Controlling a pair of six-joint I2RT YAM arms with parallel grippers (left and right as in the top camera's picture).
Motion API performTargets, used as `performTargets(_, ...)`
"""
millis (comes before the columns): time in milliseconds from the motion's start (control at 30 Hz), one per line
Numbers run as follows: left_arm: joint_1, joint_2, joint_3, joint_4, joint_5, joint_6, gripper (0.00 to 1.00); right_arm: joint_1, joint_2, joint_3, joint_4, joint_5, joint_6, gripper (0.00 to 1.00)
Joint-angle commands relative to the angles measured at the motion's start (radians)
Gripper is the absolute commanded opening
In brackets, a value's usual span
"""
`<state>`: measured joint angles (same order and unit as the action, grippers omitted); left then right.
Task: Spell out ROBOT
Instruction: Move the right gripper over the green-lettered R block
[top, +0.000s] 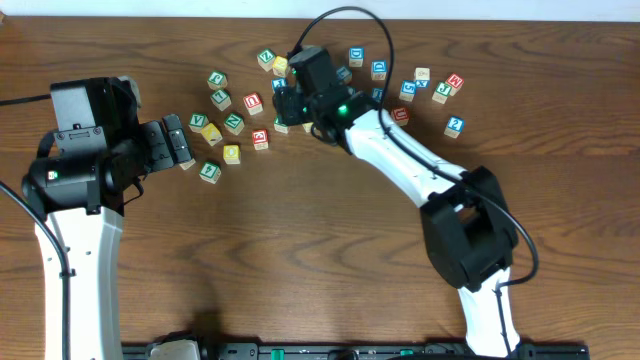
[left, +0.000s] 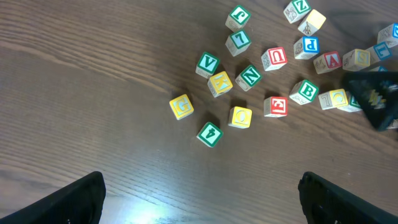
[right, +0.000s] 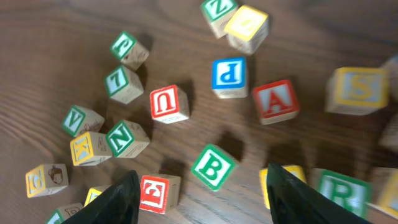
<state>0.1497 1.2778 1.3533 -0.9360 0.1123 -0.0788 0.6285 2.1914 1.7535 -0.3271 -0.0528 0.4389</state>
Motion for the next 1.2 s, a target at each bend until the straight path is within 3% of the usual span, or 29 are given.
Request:
performTargets(0,0.005,0.003,0.025,-0.002,-0.013,-0.009,0.98,0.037,0.037,0.018,0.016,0.01,0.018,0.59)
performTargets(533,0.005,0.003,0.025,-0.002,-0.013,-0.009,0.98,0.055,0.084,0.022,0.021,0.047,0.035,0.58)
performTargets(900,0.005,0.003,0.025,-0.002,-0.013,-0.009,0.98,-0.047,0.062,0.188,-0.23,0.071,-0.051,0.57)
performTargets(1167,0.005,0.003,0.025,-0.002,-0.013,-0.009,0.98,-0.084,0.089,0.194,-0.269,0.104,-0.032,0.51)
